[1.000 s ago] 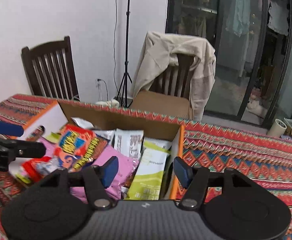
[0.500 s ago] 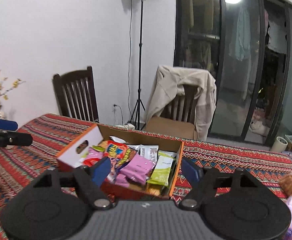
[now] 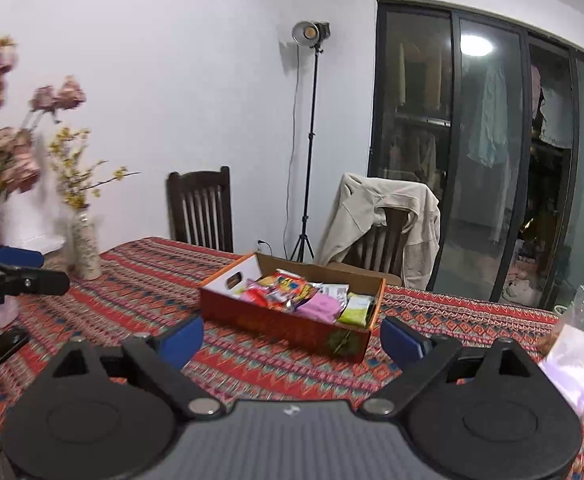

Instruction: Organize snacks

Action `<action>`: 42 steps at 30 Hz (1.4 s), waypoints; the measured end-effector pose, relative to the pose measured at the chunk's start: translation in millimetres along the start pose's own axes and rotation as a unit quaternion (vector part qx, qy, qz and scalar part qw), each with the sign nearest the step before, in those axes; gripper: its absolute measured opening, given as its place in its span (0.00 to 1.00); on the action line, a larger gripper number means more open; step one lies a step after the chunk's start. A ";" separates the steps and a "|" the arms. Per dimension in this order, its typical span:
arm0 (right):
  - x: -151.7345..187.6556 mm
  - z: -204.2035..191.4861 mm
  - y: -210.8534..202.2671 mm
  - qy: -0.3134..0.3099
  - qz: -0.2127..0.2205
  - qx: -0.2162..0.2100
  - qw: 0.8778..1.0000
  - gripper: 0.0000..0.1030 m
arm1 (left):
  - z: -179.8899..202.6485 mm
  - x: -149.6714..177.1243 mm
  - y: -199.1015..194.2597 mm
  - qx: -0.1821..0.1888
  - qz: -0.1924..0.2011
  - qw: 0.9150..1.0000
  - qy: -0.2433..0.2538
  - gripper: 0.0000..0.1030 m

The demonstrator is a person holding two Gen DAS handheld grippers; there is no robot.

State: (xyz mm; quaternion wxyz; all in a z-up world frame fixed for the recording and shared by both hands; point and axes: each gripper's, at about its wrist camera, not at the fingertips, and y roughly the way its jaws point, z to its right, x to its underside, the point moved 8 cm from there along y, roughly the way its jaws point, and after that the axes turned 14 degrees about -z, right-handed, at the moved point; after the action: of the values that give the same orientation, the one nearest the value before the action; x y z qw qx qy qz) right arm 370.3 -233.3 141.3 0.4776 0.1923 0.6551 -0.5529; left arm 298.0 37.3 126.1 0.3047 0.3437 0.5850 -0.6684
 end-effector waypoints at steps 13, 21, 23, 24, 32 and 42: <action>159.6 -75.2 -77.9 0.020 0.033 0.013 0.999 0.98 | 24.0 166.1 -78.8 -0.083 0.052 0.995 -0.005 1.00; 243.3 -77.9 -105.6 0.136 0.032 0.017 0.990 1.00 | 48.9 213.4 -85.3 -0.106 0.053 0.992 0.039 1.00; 258.2 -78.9 -105.8 0.144 0.027 0.032 0.989 1.00 | 49.6 227.1 -82.7 -0.084 0.036 0.996 0.020 1.00; 263.8 -79.5 -106.7 0.147 0.024 0.036 0.988 1.00 | 49.4 233.2 -80.8 -0.077 0.028 0.997 0.011 1.00; 267.5 -95.0 -112.1 0.125 0.030 0.045 0.991 1.00 | 56.5 253.4 -72.9 -0.070 0.012 0.997 0.011 1.00; 256.2 -104.9 -111.1 0.107 0.037 0.032 0.993 1.00 | 58.1 246.6 -79.6 -0.071 0.030 0.997 0.024 1.00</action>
State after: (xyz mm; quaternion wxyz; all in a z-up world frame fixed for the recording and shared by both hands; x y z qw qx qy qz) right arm 119.9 -243.8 -20.6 0.4180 0.2894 0.6773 -0.5318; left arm 85.0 -11.3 -24.9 0.3344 0.3541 0.6277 -0.6073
